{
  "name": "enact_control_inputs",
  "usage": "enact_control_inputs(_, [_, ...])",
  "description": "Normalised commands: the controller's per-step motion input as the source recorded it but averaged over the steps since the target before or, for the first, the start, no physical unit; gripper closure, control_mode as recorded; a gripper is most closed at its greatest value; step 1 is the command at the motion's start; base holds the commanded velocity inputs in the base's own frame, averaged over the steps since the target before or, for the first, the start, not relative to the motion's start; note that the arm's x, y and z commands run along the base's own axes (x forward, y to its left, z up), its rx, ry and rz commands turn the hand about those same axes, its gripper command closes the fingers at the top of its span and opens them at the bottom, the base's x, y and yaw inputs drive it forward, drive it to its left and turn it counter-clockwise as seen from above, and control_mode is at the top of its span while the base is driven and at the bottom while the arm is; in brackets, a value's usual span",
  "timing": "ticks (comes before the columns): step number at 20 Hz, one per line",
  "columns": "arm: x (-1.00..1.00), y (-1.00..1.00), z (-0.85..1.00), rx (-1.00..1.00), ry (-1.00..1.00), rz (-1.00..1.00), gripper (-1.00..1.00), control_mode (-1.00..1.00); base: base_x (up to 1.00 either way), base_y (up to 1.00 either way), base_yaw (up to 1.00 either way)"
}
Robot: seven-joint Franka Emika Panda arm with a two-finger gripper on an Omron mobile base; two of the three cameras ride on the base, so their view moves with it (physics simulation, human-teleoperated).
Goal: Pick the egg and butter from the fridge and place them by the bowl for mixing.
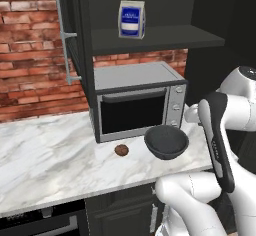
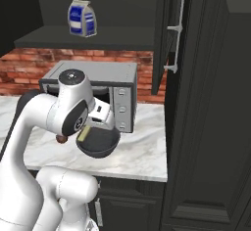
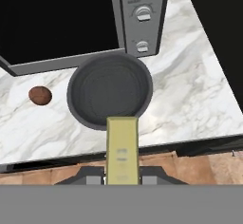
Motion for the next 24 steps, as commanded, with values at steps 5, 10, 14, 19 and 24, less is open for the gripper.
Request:
enact_control_inputs(5, [0.0, -0.28, 0.07, 0.01, -0.04, -0.09, 1.0, -1.0, 0.0, 0.0, 0.0])
enact_control_inputs(10, [0.17, -0.28, -0.02, -0.01, -0.02, -0.08, 1.0, -1.0, 0.0, 0.0, 0.0])
enact_control_inputs(14, [0.24, -0.12, -0.31, -0.14, -0.09, -0.04, 1.0, -1.0, 0.0, 0.0, 0.0])
enact_control_inputs(19, [0.18, -0.08, -0.39, -0.08, -0.11, -0.01, 1.0, -1.0, 0.0, 0.0, 0.0])
enact_control_inputs(24, [0.22, -0.29, -0.26, 0.02, 0.0, -0.01, 1.0, -1.0, 0.0, 0.0, 0.0])
